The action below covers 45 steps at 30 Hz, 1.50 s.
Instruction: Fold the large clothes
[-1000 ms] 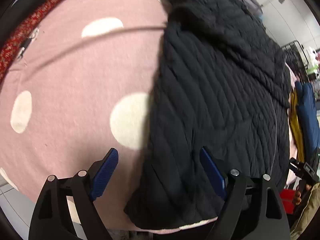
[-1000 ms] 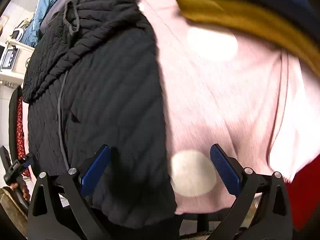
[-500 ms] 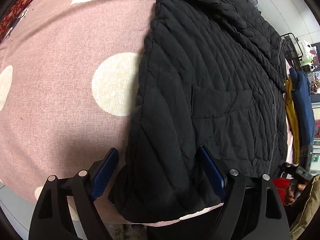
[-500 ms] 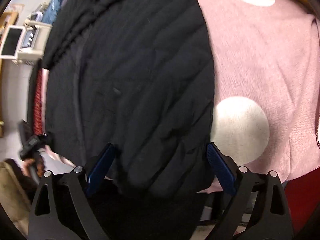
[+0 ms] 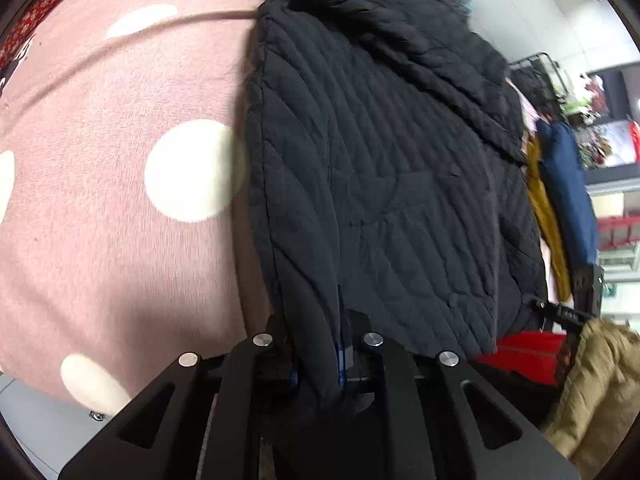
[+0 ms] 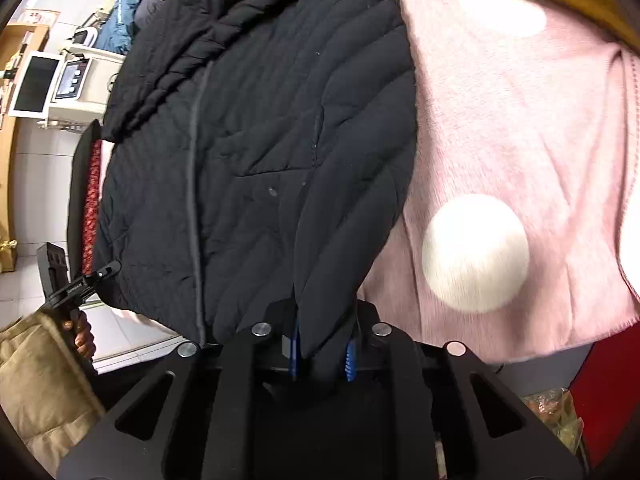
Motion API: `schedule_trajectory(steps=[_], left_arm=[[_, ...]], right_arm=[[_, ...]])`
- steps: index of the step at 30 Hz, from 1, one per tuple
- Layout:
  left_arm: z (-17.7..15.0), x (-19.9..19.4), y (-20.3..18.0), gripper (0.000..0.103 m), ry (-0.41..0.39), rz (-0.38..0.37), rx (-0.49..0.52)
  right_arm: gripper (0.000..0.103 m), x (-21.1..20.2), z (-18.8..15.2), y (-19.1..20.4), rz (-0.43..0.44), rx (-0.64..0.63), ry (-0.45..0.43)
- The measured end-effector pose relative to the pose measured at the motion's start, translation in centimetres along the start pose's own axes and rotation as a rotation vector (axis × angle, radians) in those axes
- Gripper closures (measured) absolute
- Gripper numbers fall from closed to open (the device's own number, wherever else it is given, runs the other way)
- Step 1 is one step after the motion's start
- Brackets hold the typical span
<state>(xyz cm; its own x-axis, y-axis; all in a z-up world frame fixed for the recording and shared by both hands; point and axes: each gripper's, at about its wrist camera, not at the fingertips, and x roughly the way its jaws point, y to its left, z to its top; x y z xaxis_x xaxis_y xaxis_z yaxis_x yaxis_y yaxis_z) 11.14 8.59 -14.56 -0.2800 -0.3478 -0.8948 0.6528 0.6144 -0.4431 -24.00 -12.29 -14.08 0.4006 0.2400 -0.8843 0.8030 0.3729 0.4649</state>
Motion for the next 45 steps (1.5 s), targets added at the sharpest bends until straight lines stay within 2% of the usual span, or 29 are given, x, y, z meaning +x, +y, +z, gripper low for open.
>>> schedule_trajectory(steps=[5,8,10,12,14,16,21,25,27,29,31,33,37,40,43,45], left_arm=[[-2.7,-0.7,-0.1,0.092,0.062,-0.001,0.018],[-5.2,-0.1,0.7,0.092,0.109,-0.009,-0.038],[-5.9,0.2,1.5,0.092,0.109,-0.024,-0.097],[-5.4,0.3,1.9,0.093,0.102,-0.024,-0.144],[-4.2,0.2,1.1,0.093,0.091,-0.002,-0.112],[-2.6,-0.4,0.0,0.093,0.059,-0.015,-0.077],[5.2,-2.8,-2.4,0.093,-0.09,-0.064,-0.011],[13.2,-3.9,-5.5,0.093,-0.204,0.0,0.055],[15.9,-4.7,-6.3,0.093,-0.245,0.019,0.073],[18.9,-5.5,-7.0,0.093,-0.3,0.056,0.082],[21.8,-6.3,-6.8,0.093,-0.333,0.076,0.049],[24.0,-6.5,-6.6,0.093,-0.335,0.063,0.02],[26.7,-5.7,-7.3,0.093,-0.301,0.14,0.041],[27.8,-4.4,-6.6,0.091,-0.261,0.132,0.001],[29.1,-3.7,-4.2,0.088,-0.214,0.026,-0.11],[29.6,-3.5,-2.3,0.084,-0.182,-0.091,-0.204]], right_arm=[[0.089,-0.8,-2.1,0.2,-0.002,-0.021,0.069],[0.089,-0.7,-3.7,-1.0,0.007,0.02,0.106],[0.089,-0.3,-4.2,-2.0,0.032,0.071,0.11],[0.089,0.3,-3.5,-2.4,0.039,0.115,0.105],[0.089,0.2,-2.7,-1.9,0.033,0.088,0.098],[0.089,0.0,-0.7,-0.3,0.051,0.044,0.071],[0.09,-2.1,7.2,2.8,0.085,-0.027,-0.068],[0.091,-3.7,13.5,6.4,0.083,-0.082,-0.183],[0.091,-5.0,17.3,7.6,0.093,-0.081,-0.237],[0.091,-6.6,19.9,7.1,0.12,-0.046,-0.277],[0.091,-7.9,23.0,6.0,0.171,0.043,-0.318],[0.09,-8.7,25.8,5.3,0.224,0.105,-0.333],[0.09,-7.8,28.6,6.5,0.17,0.092,-0.315],[0.09,-6.5,30.0,5.9,0.162,0.133,-0.284],[0.09,-5.2,30.7,4.3,0.176,0.192,-0.249],[0.09,-4.6,31.7,3.4,0.186,0.228,-0.226]])
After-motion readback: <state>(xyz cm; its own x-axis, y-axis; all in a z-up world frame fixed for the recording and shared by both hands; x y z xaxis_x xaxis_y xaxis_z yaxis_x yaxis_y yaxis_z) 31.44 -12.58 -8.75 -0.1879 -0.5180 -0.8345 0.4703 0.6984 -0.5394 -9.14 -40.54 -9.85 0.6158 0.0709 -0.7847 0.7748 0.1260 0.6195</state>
